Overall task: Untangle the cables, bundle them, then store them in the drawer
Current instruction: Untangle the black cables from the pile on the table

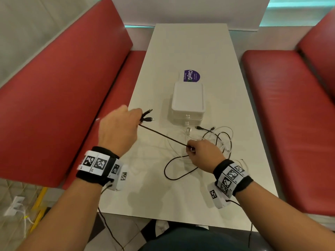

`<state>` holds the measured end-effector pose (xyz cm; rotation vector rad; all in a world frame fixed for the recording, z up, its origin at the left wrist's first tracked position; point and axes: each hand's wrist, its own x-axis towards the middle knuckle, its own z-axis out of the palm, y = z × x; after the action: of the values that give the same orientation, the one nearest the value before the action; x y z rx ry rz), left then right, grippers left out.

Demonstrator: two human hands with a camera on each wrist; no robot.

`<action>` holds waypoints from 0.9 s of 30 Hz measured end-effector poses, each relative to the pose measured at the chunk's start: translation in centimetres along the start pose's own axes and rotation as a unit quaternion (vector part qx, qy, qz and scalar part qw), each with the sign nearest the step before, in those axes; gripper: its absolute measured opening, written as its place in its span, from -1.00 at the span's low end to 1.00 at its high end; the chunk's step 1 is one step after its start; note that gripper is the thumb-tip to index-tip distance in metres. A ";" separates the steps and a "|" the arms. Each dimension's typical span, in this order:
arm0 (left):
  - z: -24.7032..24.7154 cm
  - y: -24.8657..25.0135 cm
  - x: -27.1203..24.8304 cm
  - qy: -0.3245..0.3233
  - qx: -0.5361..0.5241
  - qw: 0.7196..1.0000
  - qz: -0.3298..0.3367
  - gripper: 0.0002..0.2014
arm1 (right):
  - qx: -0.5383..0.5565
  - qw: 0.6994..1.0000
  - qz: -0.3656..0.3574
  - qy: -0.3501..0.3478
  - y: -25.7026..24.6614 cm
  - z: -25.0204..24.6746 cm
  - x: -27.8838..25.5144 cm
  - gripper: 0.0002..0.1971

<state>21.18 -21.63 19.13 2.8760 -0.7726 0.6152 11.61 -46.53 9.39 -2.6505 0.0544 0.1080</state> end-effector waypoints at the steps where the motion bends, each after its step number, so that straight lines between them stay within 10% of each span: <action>1: -0.3 -0.9 0.2 0.023 0.027 0.999 -0.001 -0.87 | 0.043 0.999 0.006 0.006 0.2 -0.2 0.0 -0.84; 4: 1.6 -2.8 -0.8 -0.015 0.069 0.997 0.011 -0.83 | 0.101 0.994 0.003 0.050 0.7 -0.6 0.4 -0.87; 9: 5.5 -2.4 -4.2 -0.397 0.035 0.912 -0.098 -0.29 | 0.095 0.995 0.013 -0.001 0.8 -0.4 0.8 -0.81; 11: 5.8 -3.2 -4.0 -0.378 -0.052 0.910 -0.163 -0.21 | 0.077 0.997 0.017 -0.009 0.7 -0.4 0.8 -0.77; 16: 3.8 -3.6 -2.1 -0.085 -0.232 0.946 -0.211 -0.78 | 0.024 1.000 0.018 0.001 0.4 -0.2 0.8 -0.76; 23: 4.9 6.3 -3.3 -0.254 -0.323 0.911 -0.046 -0.88 | 0.098 0.994 -0.057 0.006 -1.1 -0.4 0.7 -0.83; 27: 5.4 8.1 -2.8 -0.284 -0.351 0.889 -0.080 -0.89 | 0.119 0.991 -0.048 0.035 -1.3 -0.7 0.2 -0.85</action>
<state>16.84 -28.47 13.04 2.3648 -0.6167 -0.4784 11.89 -45.75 10.56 -2.4129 -0.0355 -0.0217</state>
